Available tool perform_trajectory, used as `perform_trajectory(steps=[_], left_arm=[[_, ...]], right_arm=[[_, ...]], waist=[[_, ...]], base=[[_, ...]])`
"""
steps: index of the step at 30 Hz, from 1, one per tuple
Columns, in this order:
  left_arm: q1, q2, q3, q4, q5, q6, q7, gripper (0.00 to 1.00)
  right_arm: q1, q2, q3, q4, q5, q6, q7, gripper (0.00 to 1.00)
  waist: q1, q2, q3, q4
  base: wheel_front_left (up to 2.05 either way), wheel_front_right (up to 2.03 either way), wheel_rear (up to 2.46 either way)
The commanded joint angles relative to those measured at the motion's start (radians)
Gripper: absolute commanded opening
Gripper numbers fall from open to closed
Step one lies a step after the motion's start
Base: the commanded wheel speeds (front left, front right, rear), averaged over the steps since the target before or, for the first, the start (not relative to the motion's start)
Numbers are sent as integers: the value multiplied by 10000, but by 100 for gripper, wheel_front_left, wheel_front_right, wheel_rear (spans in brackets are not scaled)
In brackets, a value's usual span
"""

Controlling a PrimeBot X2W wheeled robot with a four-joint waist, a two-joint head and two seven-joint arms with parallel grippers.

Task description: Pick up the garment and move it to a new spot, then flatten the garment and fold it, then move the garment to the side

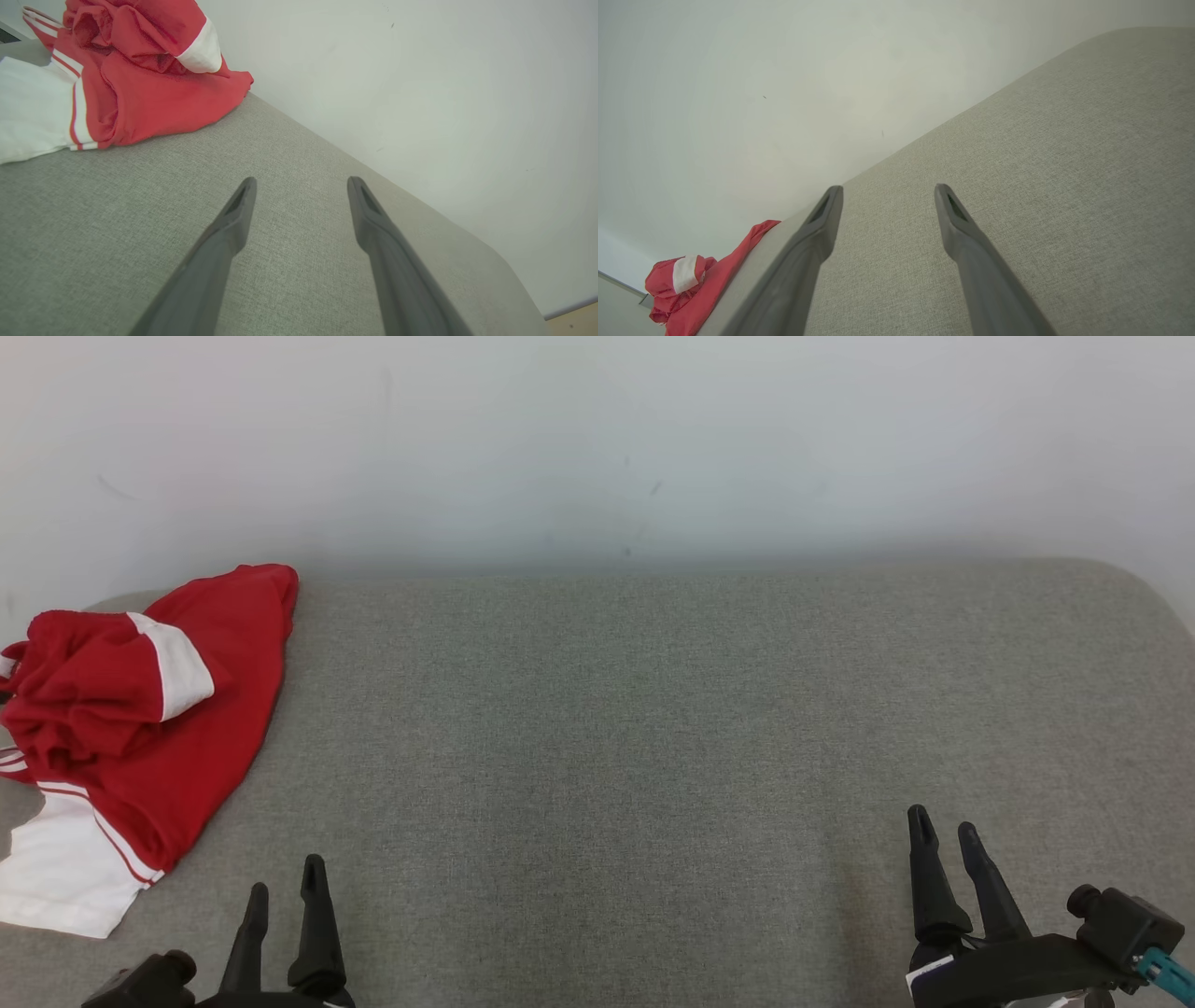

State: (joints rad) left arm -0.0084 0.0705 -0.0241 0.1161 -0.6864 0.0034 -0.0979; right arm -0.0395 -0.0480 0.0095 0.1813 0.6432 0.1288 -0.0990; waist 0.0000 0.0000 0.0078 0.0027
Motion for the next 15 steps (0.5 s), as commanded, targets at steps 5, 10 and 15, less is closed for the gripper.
perform_trajectory(steps=[5,10,15], left_arm=[[39,154,-68,-285,853,151,-257,100],[42,236,-43,-382,1401,226,-394,100],[30,289,-32,-494,1938,281,-534,100]], right_arm=[[-9,-23,89,-159,-973,22,-249,100],[17,-23,159,-223,-1579,23,-393,100],[45,-24,195,-284,-2175,24,-527,100]], waist=[[0,0,9,8],[0,0,10,13],[0,0,11,36]], base=[[0,0,0],[0,0,0],[0,0,0]])
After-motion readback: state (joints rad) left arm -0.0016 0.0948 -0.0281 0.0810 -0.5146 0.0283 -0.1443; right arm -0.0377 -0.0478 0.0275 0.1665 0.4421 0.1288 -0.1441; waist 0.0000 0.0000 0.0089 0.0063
